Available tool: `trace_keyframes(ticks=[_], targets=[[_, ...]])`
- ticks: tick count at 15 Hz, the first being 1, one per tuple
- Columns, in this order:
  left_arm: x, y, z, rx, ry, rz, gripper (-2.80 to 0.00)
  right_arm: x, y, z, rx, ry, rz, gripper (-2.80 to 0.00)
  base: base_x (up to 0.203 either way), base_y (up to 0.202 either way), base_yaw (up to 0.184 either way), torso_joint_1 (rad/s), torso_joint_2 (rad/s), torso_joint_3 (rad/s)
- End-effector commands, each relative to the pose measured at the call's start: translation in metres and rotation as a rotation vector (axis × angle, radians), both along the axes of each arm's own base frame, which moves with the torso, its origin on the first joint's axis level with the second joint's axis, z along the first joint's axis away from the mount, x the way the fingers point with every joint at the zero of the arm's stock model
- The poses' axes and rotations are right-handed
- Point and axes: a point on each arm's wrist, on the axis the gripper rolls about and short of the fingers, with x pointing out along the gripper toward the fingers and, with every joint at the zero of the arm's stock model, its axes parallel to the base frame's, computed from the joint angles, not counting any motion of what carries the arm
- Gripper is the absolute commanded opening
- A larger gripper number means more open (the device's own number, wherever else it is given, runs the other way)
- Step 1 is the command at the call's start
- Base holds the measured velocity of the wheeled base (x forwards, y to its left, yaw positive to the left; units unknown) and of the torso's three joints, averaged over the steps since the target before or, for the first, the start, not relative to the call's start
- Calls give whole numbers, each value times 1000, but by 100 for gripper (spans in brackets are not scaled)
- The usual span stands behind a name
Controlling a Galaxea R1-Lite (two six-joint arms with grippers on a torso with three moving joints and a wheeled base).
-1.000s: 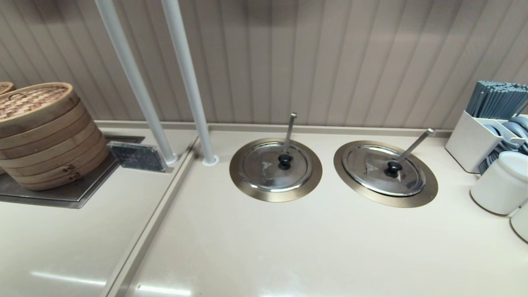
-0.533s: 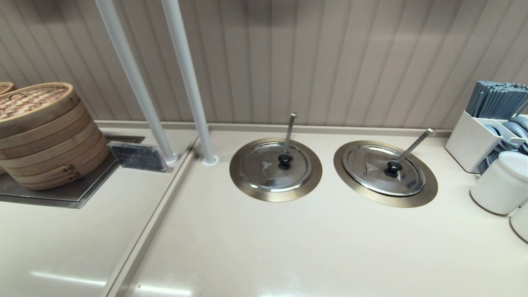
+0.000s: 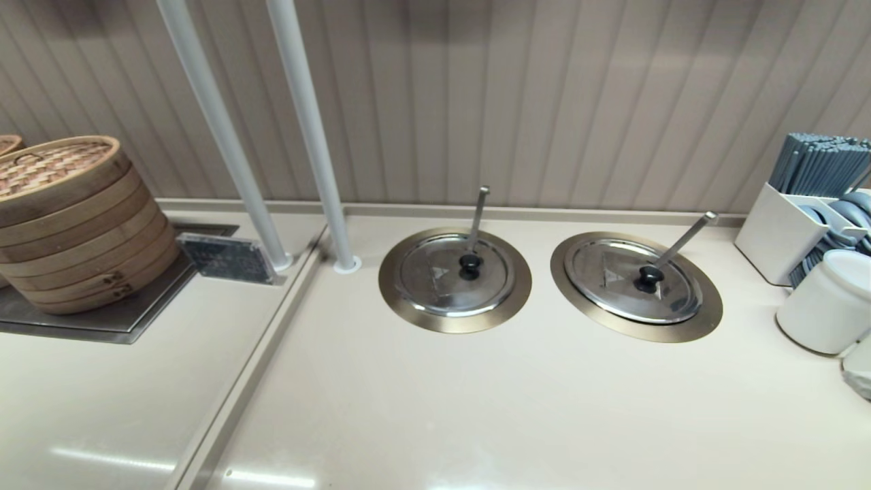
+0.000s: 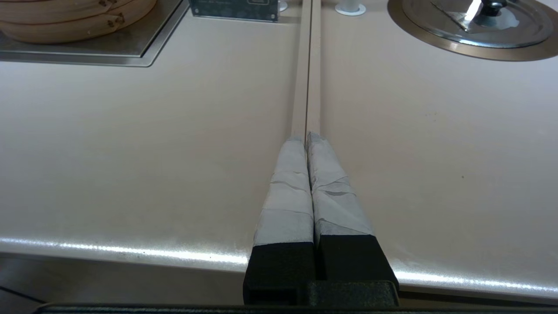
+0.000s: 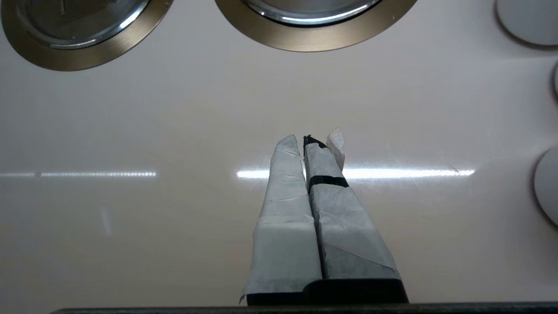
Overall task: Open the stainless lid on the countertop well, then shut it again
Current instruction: Open the lid
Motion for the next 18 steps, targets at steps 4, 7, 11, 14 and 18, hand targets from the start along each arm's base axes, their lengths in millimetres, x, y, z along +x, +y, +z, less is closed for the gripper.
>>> trace_keyframes(ticks=[4,7,11,14,18], targets=[[0,0,0,0,1,0,-280,151,-3,-31,66,306,-52,-280,0,0,0,0,0,0],[0,0,0,0,2,0,-280,196,-7,-47,33,227,-131,0,0,0,0,0,0,0],[0,0,0,0,-1,0,-280,239,-21,-63,30,158,-190,0,0,0,0,0,0,0],[0,0,0,0,2,0,-280,255,-41,-66,66,136,-181,0,0,0,0,0,0,0],[0,0,0,0,0,0,-280,277,-66,-71,60,80,-118,0,0,0,0,0,0,0]])
